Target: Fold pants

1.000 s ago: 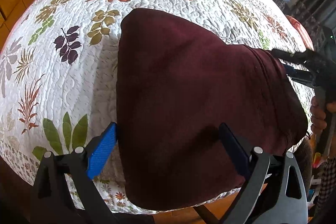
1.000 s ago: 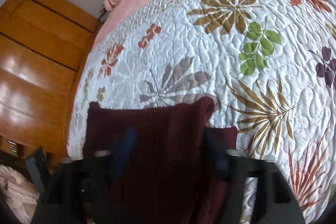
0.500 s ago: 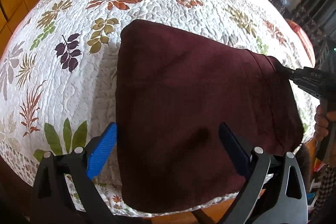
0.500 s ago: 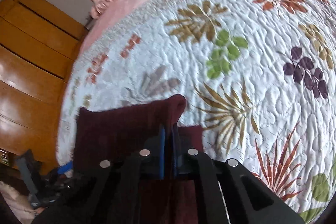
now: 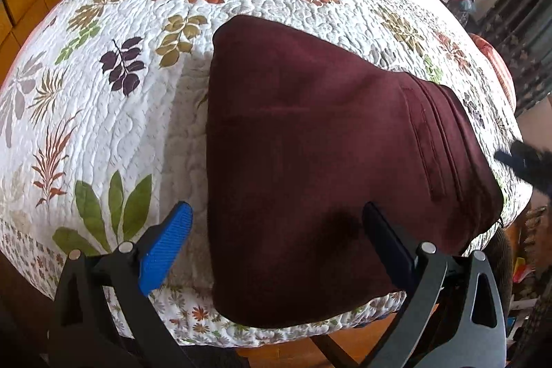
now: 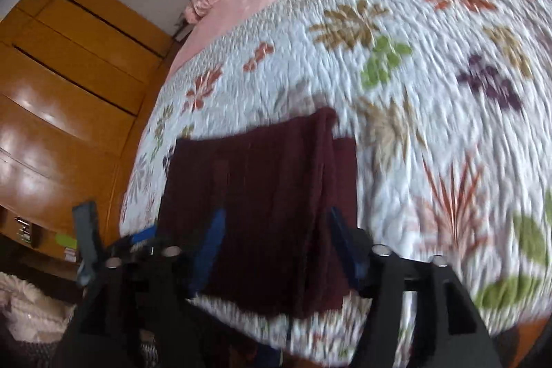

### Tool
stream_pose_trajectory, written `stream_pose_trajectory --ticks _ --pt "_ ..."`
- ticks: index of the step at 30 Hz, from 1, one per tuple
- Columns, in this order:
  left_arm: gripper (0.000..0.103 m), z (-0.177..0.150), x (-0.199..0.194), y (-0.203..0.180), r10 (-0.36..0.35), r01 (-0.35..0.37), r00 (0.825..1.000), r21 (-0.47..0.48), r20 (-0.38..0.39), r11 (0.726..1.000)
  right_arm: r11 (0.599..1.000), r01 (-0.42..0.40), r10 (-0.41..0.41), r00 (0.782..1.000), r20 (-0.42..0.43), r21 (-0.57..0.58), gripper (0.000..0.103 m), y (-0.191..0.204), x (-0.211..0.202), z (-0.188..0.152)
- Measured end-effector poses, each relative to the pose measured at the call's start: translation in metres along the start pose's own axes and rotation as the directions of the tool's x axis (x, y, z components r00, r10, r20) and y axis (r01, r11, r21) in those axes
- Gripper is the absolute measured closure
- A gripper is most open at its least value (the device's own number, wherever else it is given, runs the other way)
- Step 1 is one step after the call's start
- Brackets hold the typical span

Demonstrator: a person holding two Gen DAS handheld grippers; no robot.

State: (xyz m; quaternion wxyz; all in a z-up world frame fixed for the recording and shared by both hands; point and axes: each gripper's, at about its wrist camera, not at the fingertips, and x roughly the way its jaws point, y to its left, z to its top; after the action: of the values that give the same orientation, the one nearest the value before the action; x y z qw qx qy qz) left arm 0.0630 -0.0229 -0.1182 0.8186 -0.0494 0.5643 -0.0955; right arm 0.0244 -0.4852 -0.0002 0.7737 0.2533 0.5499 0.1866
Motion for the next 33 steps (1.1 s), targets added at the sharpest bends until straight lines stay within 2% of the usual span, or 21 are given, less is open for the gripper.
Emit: stream_pose_trajectory --ticks 5,7,9,10,11,14,15,17,21,24,27,30,32,33 --pt "0.005 0.000 0.010 -0.005 -0.020 0.019 1.000 -0.016 -0.022 1.000 1.000 -0.005 0.004 0.996 -0.092 -0.008 0.031 -0.001 0.012 -0.035" --pt "0.004 0.000 0.011 -0.008 -0.007 0.007 1.000 -0.013 -0.024 1.000 0.999 0.020 -0.023 0.992 -0.126 -0.030 0.027 0.003 0.024 -0.041" --pt "0.004 0.000 0.011 -0.010 -0.001 0.001 1.000 -0.009 -0.025 1.000 0.996 0.059 -0.067 0.991 -0.119 -0.063 0.026 0.009 0.033 -0.045" --pt "0.004 0.000 0.011 -0.010 -0.002 0.002 1.000 -0.010 -0.026 1.000 0.994 0.071 -0.080 0.991 -0.106 -0.083 0.031 0.012 0.033 -0.046" --pt "0.004 0.000 0.011 -0.009 -0.005 0.005 1.000 -0.011 -0.028 1.000 0.992 0.073 -0.083 0.992 -0.093 -0.103 0.048 0.016 0.032 -0.046" --pt "0.004 0.001 0.010 -0.008 -0.011 0.010 0.999 -0.016 -0.038 1.000 0.990 0.038 -0.048 0.996 -0.070 -0.139 0.064 0.024 0.023 -0.042" --pt "0.004 0.001 0.009 -0.008 -0.013 0.012 0.999 -0.020 -0.040 1.000 0.988 0.034 -0.045 0.997 -0.066 -0.150 0.066 0.026 0.019 -0.041" --pt "0.004 0.003 0.006 -0.009 -0.014 0.013 0.999 -0.023 -0.037 1.000 0.985 0.042 -0.048 0.998 -0.035 -0.165 0.077 0.031 0.005 -0.037" --pt "0.004 0.000 0.004 -0.014 -0.022 0.022 0.999 -0.003 -0.023 1.000 0.993 0.026 -0.029 0.999 -0.024 -0.117 0.078 0.018 -0.008 -0.033" --pt "0.004 -0.003 0.016 -0.019 -0.002 0.003 0.999 0.019 -0.042 1.000 0.994 0.067 -0.074 0.994 -0.083 -0.085 0.079 0.001 0.014 -0.042" --pt "0.003 -0.006 0.024 -0.012 -0.044 0.043 0.998 -0.019 -0.050 0.999 1.000 0.030 -0.030 0.996 -0.083 -0.005 0.077 -0.017 0.023 -0.048" --pt "0.003 -0.002 0.021 -0.003 -0.086 0.080 0.993 -0.065 -0.083 0.995 1.000 0.005 -0.006 0.998 -0.060 -0.011 0.069 -0.014 0.014 -0.048" --pt "0.004 0.003 0.009 0.000 -0.076 0.074 0.995 -0.040 -0.069 0.996 0.999 -0.022 0.021 0.999 -0.035 -0.023 0.057 -0.008 0.002 -0.043" --pt "0.004 0.006 0.001 0.001 -0.074 0.073 0.996 -0.020 -0.053 0.997 0.999 -0.021 0.021 1.000 -0.021 -0.029 0.056 -0.006 -0.004 -0.041"
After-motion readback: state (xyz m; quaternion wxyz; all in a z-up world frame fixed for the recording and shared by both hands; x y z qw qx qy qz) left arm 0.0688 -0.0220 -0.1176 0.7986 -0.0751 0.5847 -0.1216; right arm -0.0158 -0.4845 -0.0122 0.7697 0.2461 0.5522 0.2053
